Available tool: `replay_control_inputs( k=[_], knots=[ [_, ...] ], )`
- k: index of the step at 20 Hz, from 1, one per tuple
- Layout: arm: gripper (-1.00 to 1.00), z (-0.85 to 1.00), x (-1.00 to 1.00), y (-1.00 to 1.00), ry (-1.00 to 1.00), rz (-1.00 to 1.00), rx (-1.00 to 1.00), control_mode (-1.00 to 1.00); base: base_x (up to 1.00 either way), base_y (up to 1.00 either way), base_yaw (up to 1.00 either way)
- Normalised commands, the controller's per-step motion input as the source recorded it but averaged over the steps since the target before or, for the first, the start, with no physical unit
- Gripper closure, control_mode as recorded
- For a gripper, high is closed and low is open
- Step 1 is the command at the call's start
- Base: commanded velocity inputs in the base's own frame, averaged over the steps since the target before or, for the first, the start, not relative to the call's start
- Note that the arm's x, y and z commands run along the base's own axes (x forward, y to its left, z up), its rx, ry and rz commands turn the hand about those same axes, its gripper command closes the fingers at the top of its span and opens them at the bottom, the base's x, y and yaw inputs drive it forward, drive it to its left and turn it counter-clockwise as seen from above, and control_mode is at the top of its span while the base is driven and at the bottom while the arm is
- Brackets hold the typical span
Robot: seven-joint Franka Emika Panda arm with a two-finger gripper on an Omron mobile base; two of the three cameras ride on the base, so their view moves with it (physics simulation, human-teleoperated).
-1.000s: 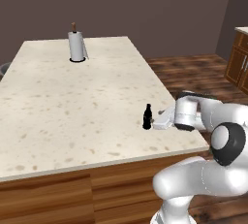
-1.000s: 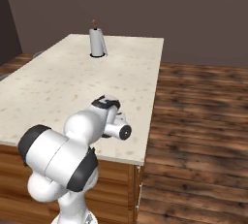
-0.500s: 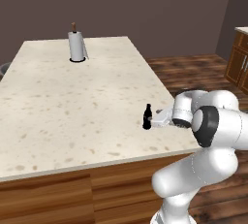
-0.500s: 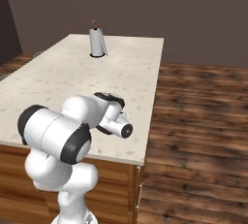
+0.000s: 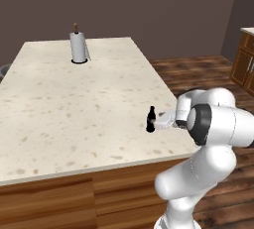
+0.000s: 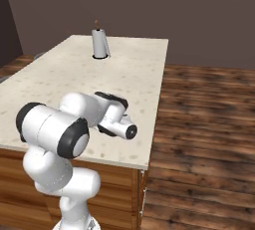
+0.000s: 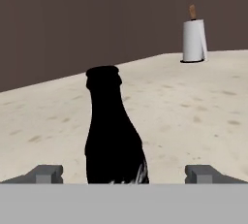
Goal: Pick the bottled drink from the counter and place it in the open cabinet.
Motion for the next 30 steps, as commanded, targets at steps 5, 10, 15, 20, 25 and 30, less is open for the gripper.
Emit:
replay_control_inputs(
  k=[5, 10, 15, 20, 25, 30],
  knots=[
    [-1.00, 0.00, 0.03, 0.15, 0.04, 0.00, 0.00, -1.00, 0.00, 0.00, 0.00],
    [-1.00, 0.00, 0.01, 0.10, 0.01, 0.00, 0.00, -1.00, 0.00, 0.00, 0.00],
    [-1.00, -0.01, 0.05, 0.14, 0.01, 0.00, 0.00, -1.00, 0.00, 0.00, 0.00],
    [1.00, -0.04, 0.10, 0.20, 0.01, 0.00, 0.00, -1.00, 0.00, 0.00, 0.00],
    [1.00, 0.00, 0.00, 0.03, 0.00, 0.00, 0.00, -1.00, 0.00, 0.00, 0.00],
    [1.00, 0.00, 0.00, 0.00, 0.00, 0.00, 0.00, -1.00, 0.00, 0.00, 0.00]
  ],
)
